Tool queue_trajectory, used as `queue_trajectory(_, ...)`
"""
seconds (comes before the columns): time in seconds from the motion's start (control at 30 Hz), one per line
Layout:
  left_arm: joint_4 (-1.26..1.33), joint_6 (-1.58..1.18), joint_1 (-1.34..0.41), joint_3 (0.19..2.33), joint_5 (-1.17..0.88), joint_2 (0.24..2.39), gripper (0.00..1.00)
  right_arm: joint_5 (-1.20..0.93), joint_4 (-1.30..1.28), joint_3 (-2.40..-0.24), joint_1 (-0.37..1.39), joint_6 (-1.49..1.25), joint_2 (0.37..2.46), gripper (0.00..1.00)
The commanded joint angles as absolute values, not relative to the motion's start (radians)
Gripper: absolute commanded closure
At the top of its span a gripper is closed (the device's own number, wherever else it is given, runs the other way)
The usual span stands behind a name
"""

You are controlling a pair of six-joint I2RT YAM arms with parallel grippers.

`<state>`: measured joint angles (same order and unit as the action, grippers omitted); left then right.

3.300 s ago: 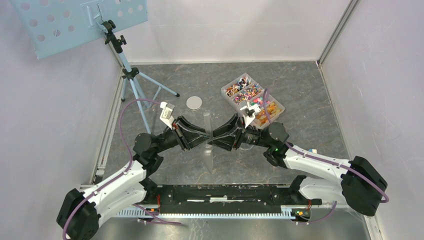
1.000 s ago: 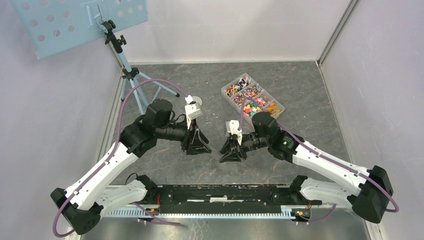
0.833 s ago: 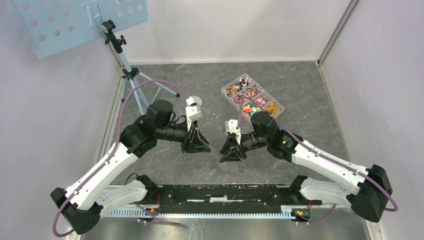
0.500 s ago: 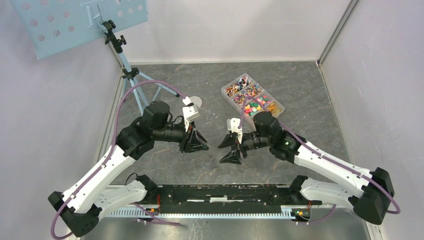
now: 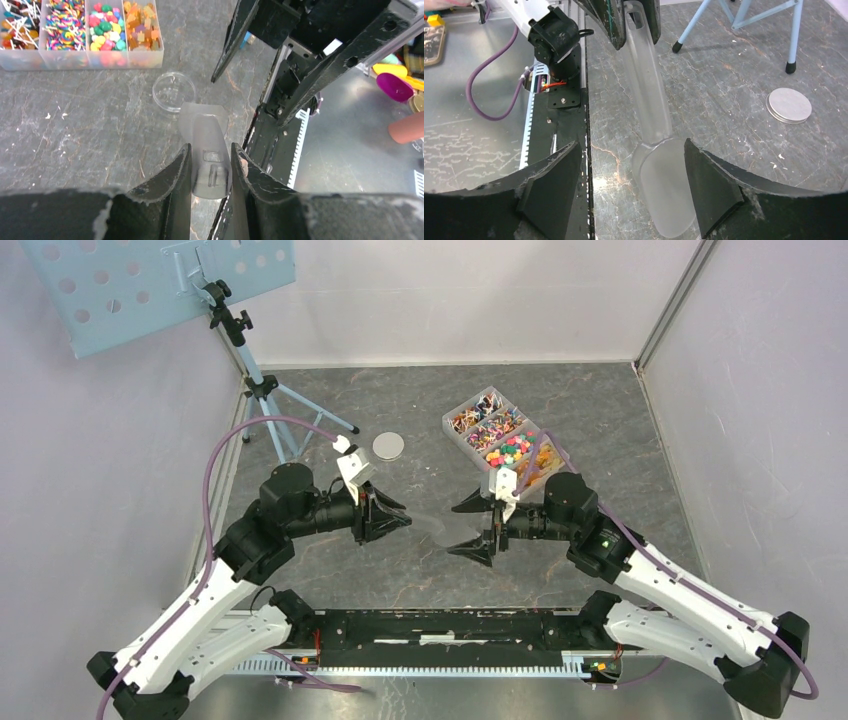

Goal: Pack the candies
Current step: Adjust the spatula.

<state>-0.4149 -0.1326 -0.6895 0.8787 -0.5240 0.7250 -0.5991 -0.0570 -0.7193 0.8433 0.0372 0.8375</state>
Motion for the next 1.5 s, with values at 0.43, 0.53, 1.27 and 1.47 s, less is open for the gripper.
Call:
queue_trajectory(0.43, -0.155, -0.201, -0.687, 0.810, -0.581, 0.682, 0.98, -0.577, 0.050, -0.698, 0.828, -0.133, 0.923, 0.56)
queue_trajectory(0.53, -0.151, -0.195, -0.687, 0.807, -0.581, 0.684, 0.98, -0.578, 0.057, -0.688, 0.825, -0.135, 0.917, 0.62)
queue_trajectory(1.27, -0.124, -0.208, -0.687, 0.808, -0.709, 0.687, 0.98, -0.660, 0.053, -0.524, 0.810, 0.145, 0.732, 0.66)
queue_trajectory(1.47, -0.217, -0.162, -0.687, 0.844, -0.686, 0.719, 0.89, -0.634, 0.010, -0.548, 0.810, 0.150, 0.719, 1.00)
